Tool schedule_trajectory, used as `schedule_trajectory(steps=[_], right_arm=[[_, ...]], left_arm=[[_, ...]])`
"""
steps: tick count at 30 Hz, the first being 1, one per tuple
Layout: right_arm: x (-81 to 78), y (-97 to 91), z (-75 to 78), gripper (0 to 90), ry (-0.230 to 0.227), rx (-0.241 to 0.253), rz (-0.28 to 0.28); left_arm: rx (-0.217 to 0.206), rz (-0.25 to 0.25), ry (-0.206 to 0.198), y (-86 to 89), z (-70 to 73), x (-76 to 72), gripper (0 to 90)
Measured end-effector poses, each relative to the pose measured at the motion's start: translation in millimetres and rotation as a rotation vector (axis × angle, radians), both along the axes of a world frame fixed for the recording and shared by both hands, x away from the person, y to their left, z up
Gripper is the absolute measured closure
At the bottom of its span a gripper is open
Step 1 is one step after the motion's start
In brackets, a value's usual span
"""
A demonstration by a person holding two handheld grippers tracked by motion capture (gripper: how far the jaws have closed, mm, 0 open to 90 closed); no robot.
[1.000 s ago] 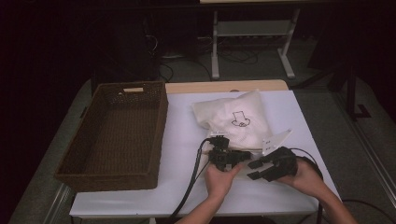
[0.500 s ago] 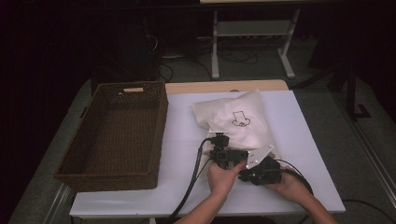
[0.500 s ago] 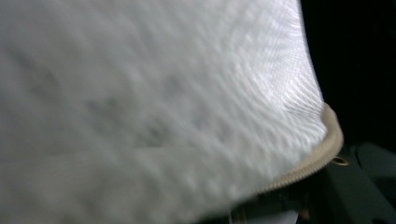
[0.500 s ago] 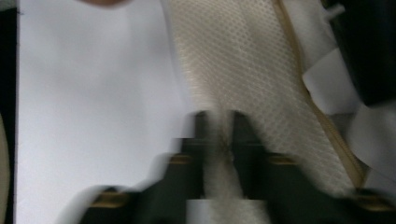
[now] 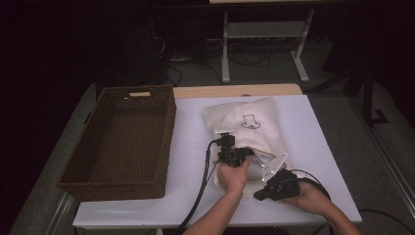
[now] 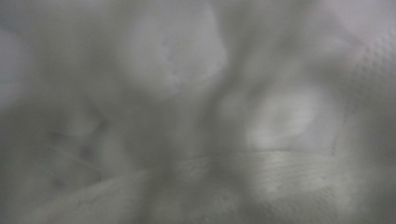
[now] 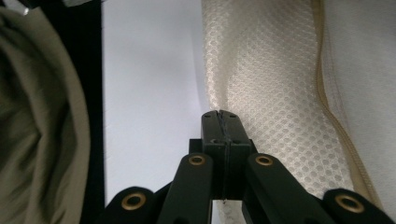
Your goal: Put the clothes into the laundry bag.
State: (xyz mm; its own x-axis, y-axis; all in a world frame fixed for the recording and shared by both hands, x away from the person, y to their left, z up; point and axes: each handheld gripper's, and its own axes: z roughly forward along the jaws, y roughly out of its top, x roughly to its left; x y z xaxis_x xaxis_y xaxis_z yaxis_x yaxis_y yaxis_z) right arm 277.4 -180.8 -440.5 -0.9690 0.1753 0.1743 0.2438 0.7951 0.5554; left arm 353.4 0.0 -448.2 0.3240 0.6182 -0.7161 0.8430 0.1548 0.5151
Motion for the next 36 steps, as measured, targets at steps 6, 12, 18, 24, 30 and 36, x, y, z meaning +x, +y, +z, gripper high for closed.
schedule_trajectory(steps=[6,12,18,24,30,36], right_arm=[[-5.1,-4.2,-1.3,90.0,0.031,0.013,0.034],[3.3,-6.9,0.5,85.9,0.068,0.031,-0.002],[7.3,-13.6,32.9,69.6,-0.011,0.09,-0.068],[13.7,-20.0,69.4,66.2,-0.099,0.118,-0.099],[14.7,-25.9,88.6,64.3,-0.178,0.125,-0.135],[27.1,-29.7,99.9,60.7,-0.238,0.14,-0.183]], left_arm=[[-0.002,0.005,0.002,0.4,-1.0,7.9,86.1],[0.037,-0.024,-0.03,-0.2,1.7,1.4,80.1],[0.061,-0.063,-0.048,3.4,4.4,-13.1,73.3],[0.075,-0.114,-0.042,7.6,7.4,-30.7,61.1],[0.079,-0.143,-0.055,14.4,11.3,-42.9,54.8],[0.07,-0.141,-0.051,20.7,13.0,-43.9,53.6]])
